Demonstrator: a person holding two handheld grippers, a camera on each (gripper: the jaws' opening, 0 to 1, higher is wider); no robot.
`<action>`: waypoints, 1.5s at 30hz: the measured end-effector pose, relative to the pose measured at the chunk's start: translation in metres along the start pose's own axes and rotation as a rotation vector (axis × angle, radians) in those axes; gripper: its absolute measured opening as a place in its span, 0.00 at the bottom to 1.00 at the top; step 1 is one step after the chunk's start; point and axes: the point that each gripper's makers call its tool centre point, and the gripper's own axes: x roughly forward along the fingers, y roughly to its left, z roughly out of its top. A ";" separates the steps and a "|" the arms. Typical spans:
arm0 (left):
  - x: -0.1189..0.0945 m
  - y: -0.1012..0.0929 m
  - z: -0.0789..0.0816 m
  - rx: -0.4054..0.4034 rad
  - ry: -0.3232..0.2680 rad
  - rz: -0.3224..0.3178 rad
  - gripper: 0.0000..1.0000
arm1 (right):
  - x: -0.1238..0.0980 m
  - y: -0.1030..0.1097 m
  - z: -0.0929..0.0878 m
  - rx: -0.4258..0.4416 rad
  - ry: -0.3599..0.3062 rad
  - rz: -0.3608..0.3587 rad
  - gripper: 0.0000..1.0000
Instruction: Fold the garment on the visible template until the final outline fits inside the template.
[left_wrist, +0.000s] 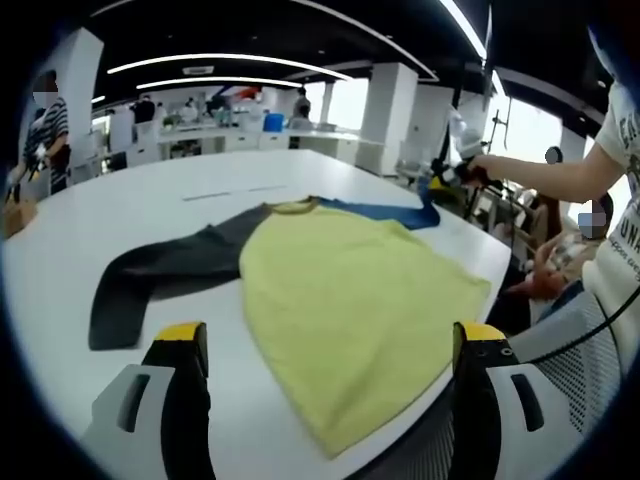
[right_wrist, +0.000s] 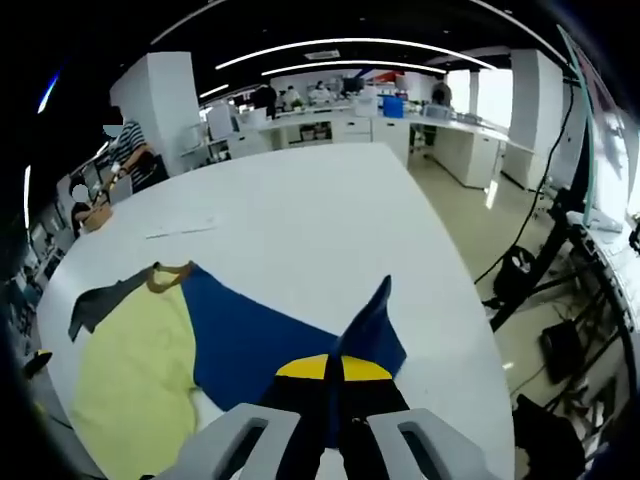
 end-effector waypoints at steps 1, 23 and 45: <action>0.000 0.000 0.000 0.001 -0.001 -0.001 0.99 | 0.001 0.003 0.001 -0.006 0.001 0.006 0.00; 0.000 -0.006 -0.002 0.004 0.004 -0.013 0.98 | 0.026 0.088 0.002 -0.046 0.013 0.143 0.00; -0.003 -0.007 -0.007 0.001 0.008 -0.017 0.99 | 0.046 0.160 0.008 -0.090 0.030 0.220 0.00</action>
